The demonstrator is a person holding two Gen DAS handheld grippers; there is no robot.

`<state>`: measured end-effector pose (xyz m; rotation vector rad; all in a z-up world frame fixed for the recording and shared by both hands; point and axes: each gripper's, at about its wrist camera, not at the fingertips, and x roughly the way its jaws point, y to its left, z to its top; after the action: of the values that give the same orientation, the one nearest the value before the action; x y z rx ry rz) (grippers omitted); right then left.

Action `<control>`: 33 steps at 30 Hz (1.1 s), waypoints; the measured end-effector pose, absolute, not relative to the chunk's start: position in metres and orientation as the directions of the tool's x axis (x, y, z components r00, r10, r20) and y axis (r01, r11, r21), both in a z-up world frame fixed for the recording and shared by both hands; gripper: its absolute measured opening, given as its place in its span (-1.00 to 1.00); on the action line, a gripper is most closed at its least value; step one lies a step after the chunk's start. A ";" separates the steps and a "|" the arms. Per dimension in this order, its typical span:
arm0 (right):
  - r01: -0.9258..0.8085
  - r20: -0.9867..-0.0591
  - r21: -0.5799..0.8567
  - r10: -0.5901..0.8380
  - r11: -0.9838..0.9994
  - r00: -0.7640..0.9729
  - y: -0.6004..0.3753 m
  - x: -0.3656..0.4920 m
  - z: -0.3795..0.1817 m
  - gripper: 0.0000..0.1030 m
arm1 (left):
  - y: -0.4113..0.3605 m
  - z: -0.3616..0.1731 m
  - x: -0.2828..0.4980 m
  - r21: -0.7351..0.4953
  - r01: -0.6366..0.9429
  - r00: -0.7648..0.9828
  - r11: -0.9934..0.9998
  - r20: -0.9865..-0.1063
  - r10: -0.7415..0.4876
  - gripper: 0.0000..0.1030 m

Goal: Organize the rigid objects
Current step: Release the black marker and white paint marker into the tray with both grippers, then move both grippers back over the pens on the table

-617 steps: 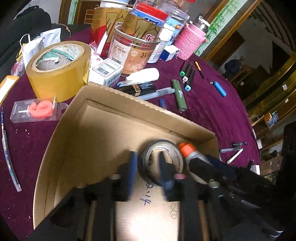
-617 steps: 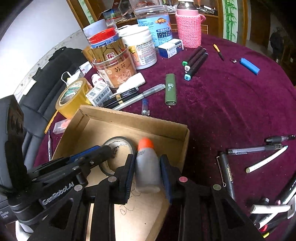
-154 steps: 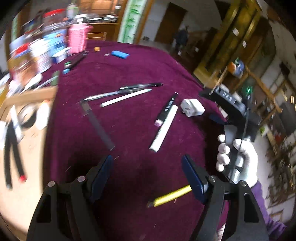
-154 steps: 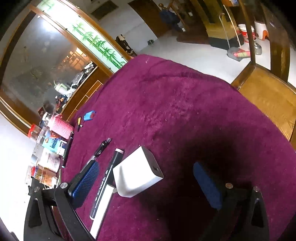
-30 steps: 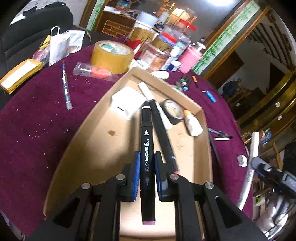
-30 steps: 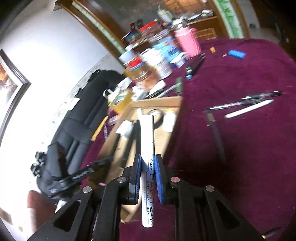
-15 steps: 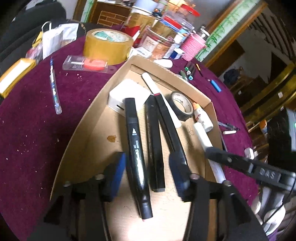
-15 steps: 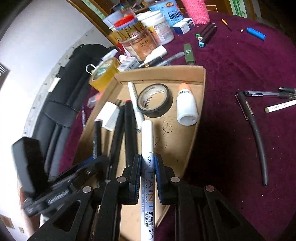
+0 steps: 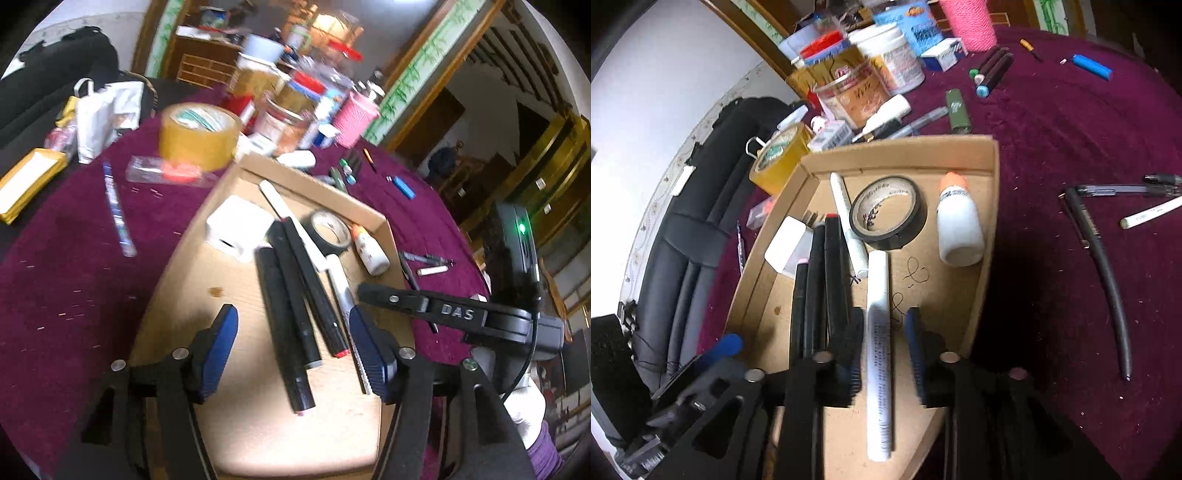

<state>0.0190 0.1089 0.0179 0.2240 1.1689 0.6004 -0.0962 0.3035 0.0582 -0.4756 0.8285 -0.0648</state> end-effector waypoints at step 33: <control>0.109 -0.512 0.139 -0.023 0.984 0.859 -0.186 -0.031 0.087 0.99 | 0.155 0.114 -0.128 -0.280 0.090 0.772 0.956 -0.586 -0.245 1.00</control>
<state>-0.0305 -0.1858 0.0868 0.1655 0.5344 -0.0694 -0.1276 0.1546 0.1144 -0.2425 0.6650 -0.1834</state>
